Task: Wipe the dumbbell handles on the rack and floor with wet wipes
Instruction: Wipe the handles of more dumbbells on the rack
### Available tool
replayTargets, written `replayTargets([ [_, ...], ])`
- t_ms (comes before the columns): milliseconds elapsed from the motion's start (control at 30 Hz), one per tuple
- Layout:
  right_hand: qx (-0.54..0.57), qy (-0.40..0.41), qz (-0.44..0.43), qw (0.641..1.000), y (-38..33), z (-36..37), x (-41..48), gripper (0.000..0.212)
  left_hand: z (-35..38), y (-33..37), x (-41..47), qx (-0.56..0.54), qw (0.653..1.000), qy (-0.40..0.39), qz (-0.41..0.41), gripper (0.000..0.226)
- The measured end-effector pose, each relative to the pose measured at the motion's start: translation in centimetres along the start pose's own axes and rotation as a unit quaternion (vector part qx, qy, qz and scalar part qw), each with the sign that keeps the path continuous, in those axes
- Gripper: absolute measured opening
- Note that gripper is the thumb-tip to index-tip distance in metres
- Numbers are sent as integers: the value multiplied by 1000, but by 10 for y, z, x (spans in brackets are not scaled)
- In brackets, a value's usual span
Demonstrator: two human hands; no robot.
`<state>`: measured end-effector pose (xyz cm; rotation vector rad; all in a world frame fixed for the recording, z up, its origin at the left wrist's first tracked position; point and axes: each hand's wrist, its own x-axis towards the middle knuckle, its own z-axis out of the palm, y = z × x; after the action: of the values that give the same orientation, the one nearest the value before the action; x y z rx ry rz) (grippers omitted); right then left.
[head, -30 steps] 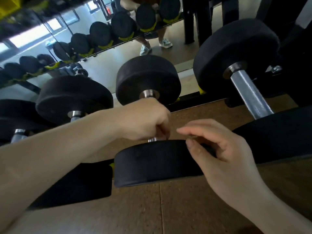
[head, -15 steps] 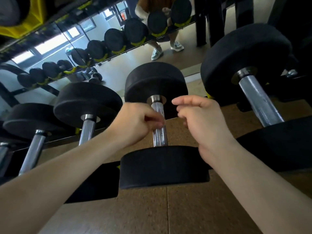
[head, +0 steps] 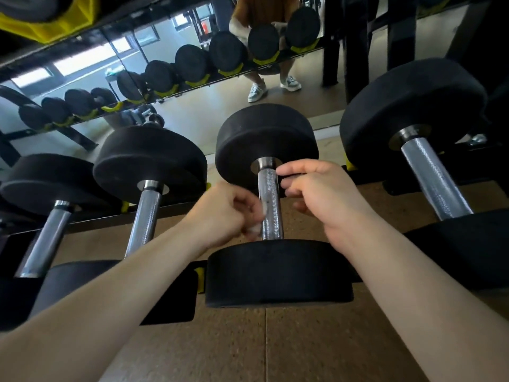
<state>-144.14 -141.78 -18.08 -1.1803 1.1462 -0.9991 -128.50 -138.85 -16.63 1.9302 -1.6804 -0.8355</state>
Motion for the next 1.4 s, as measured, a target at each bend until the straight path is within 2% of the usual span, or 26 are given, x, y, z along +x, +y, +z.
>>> replayTargets([
  [100,7,-14,-5,1000,2,-1,0,32,-3,1,-11,-17,995,-100,-26,26],
  [167,8,-16,-3,1000,4,-2,1,33,-6,5,-10,34,993,-115,-9,30],
  [200,8,-13,-1,1000,5,-3,2,34,-7,7,-7,60,994,-86,14,27],
  [267,-1,-7,-2,1000,6,-4,5,35,-7,10,5,90,993,36,68,17],
  [333,-25,-6,-10,1000,7,-3,6,35,-4,13,22,104,977,155,105,14],
  [400,-56,1,-19,998,8,-3,7,37,3,15,39,128,956,226,135,10],
  [467,-84,16,-31,996,8,-2,11,39,7,13,43,146,941,257,166,12],
  [533,-111,16,-43,993,7,1,15,40,8,5,37,192,924,249,217,18],
  [667,-181,-11,-87,980,7,11,19,37,7,-4,34,338,847,170,374,26],
  [767,-216,8,-110,970,7,10,21,39,11,0,41,348,831,142,410,26],
  [833,-234,6,-136,963,6,8,20,37,7,1,45,310,850,182,385,23],
  [933,-232,-31,-153,960,3,8,19,28,1,3,40,217,903,215,302,22],
  [1133,-258,-32,-141,955,1,5,21,15,-6,11,18,149,968,148,137,18],
  [1200,-246,-40,-137,959,-1,4,19,12,-14,14,9,92,982,119,116,24],
  [1267,-157,-59,-131,977,-7,2,17,18,-18,17,-2,-33,984,124,122,24],
  [1333,-68,-72,-137,986,-15,2,11,19,-17,19,-12,-182,965,141,125,25],
  [1400,-94,-60,-185,976,-22,6,6,15,-15,20,-17,-300,937,131,123,33],
])
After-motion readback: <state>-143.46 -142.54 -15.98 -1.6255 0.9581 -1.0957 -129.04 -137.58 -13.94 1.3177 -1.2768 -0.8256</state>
